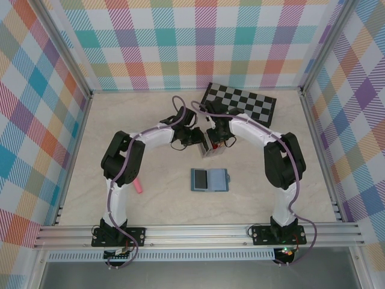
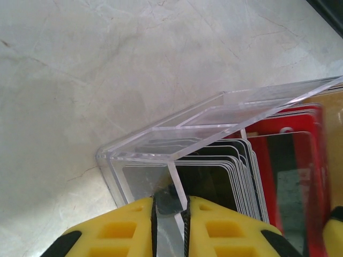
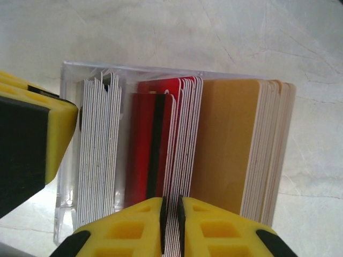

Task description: Put the credit cards into the card holder

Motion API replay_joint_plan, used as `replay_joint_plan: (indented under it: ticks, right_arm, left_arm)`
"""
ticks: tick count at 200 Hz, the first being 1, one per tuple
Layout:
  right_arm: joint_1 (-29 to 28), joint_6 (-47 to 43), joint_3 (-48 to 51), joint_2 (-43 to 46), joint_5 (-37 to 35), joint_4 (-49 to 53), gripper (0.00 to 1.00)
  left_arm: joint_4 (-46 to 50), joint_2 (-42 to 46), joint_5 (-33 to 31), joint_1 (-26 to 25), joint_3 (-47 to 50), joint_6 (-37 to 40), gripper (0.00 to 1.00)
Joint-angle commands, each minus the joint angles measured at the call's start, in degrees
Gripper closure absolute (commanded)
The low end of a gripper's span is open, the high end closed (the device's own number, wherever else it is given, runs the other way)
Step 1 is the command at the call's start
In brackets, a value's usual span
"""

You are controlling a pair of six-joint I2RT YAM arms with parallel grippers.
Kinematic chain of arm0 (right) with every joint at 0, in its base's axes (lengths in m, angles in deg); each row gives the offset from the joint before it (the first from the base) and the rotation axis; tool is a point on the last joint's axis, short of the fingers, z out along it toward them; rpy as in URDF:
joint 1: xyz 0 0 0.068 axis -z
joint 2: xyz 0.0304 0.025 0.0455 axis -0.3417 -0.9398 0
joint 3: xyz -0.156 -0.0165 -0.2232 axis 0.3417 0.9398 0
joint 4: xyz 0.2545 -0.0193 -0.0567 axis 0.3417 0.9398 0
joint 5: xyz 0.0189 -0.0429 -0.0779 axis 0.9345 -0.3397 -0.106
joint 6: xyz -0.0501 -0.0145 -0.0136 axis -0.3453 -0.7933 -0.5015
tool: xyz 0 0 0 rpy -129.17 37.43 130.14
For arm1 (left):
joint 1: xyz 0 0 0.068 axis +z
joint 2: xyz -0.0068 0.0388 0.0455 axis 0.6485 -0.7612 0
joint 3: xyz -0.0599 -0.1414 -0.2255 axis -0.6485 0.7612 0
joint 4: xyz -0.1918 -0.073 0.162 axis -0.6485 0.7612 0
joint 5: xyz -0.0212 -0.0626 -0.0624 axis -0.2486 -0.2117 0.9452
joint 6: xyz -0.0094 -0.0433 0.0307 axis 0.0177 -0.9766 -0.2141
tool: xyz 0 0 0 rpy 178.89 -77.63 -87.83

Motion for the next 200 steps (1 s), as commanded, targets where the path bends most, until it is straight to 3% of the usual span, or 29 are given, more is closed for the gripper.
replay_joint_plan:
  ticks: [1, 111, 200]
  right_arm:
    - [0.17, -0.92, -1.84, -1.49, -1.00, 2.01, 0.79]
    - [-1.70, -2.12, -2.19, -4.49, -7.62, 1.11, 0.62]
    - [-3.61, -3.15, -1.76, -0.61, -17.70, 0.06, 0.73]
  left_arm:
    - [7.44, -4.82, -1.24, 0.72, 1.05, 2.93, 0.82]
    - [3.20, -3.28, 1.67, 1.25, 4.32, -0.18, 0.82]
    - [2.86, -2.82, 1.00, 1.52, 6.20, -0.55, 0.82]
